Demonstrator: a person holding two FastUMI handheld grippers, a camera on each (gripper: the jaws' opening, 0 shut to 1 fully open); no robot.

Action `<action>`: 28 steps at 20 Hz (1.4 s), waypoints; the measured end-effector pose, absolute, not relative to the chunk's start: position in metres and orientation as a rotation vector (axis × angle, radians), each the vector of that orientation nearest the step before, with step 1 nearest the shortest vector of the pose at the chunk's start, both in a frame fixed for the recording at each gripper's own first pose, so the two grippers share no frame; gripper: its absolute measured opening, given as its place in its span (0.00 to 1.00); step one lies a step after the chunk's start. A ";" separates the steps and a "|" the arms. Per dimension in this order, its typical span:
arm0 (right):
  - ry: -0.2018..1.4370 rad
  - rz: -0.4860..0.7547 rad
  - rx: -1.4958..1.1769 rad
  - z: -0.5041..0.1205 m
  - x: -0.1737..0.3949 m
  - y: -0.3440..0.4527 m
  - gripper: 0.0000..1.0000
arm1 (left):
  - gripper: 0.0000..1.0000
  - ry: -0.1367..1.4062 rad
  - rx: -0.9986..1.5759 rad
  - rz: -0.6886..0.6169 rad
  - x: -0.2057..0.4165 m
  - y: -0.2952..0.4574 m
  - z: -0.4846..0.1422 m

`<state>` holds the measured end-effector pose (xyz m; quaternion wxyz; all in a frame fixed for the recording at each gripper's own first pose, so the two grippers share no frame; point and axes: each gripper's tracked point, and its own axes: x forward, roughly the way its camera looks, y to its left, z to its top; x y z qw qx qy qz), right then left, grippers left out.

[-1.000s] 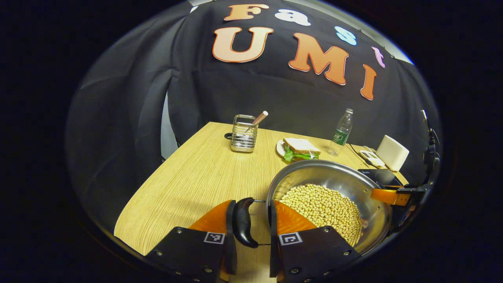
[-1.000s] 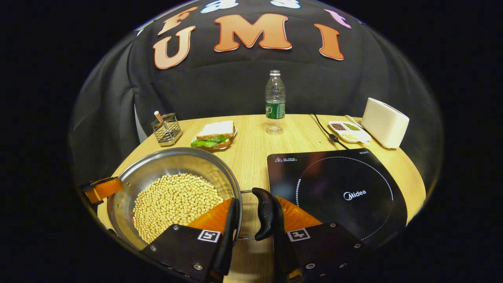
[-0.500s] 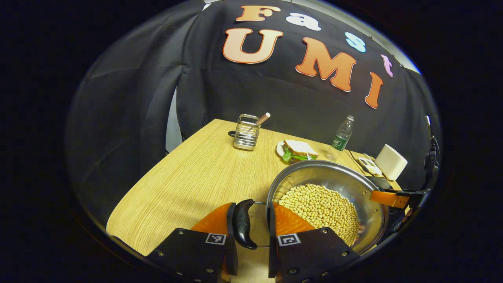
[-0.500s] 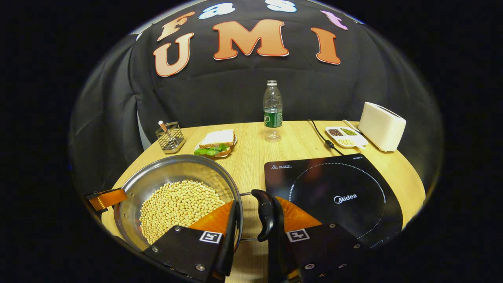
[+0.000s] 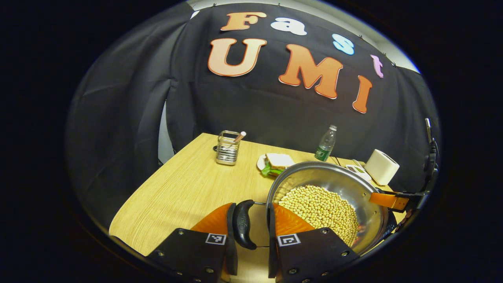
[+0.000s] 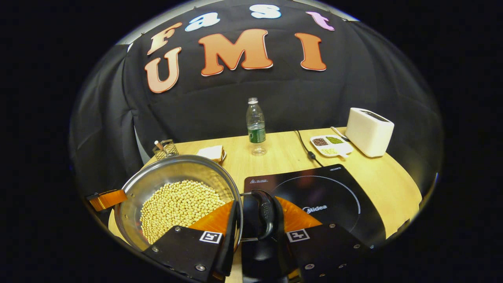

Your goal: First push the handle of the pot to place it horizontally, then grasp the pot with both hands and set it on the induction cooktop.

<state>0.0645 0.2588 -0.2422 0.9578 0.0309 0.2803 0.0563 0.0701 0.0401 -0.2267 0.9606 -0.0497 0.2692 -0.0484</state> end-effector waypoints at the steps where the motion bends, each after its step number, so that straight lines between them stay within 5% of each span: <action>1: 0.565 0.106 0.065 -0.239 0.065 0.249 0.45 | 0.32 0.543 -0.099 -0.109 0.071 0.031 -0.224; 28: 0.565 -0.118 0.177 -0.238 0.065 0.030 0.45 | 0.32 0.602 -0.042 -0.307 0.075 -0.206 -0.229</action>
